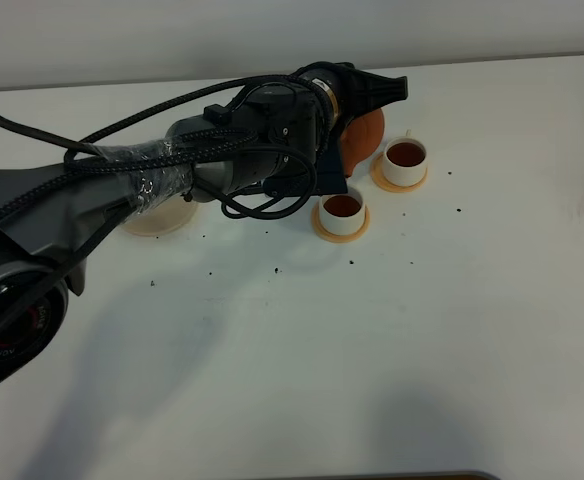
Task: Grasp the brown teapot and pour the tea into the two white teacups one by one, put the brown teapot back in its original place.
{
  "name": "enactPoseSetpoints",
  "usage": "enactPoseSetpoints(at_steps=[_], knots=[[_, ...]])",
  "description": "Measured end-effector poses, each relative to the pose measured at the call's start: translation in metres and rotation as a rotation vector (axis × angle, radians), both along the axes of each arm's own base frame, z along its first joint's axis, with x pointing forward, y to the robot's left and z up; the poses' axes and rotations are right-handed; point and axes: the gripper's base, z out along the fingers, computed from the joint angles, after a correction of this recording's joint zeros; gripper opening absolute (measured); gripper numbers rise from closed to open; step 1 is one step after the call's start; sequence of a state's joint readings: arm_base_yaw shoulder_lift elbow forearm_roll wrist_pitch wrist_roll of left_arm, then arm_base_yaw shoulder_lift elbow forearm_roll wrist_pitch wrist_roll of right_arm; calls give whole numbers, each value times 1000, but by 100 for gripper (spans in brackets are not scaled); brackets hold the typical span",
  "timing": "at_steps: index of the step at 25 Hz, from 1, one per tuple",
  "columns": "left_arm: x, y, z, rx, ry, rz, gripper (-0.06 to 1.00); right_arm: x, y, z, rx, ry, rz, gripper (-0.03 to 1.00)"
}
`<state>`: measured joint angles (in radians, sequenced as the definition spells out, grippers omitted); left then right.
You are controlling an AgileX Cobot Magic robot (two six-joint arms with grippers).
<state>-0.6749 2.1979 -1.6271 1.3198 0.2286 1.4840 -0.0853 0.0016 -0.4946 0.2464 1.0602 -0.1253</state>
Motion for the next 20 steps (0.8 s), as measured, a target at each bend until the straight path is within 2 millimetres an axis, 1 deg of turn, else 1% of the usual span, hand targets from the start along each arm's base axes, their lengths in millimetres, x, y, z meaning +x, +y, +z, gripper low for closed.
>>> enactPoseSetpoints(at_steps=[20], knots=[[0,-1,0,-3,-1,-11,11,0,0,0,0,0,0,24]])
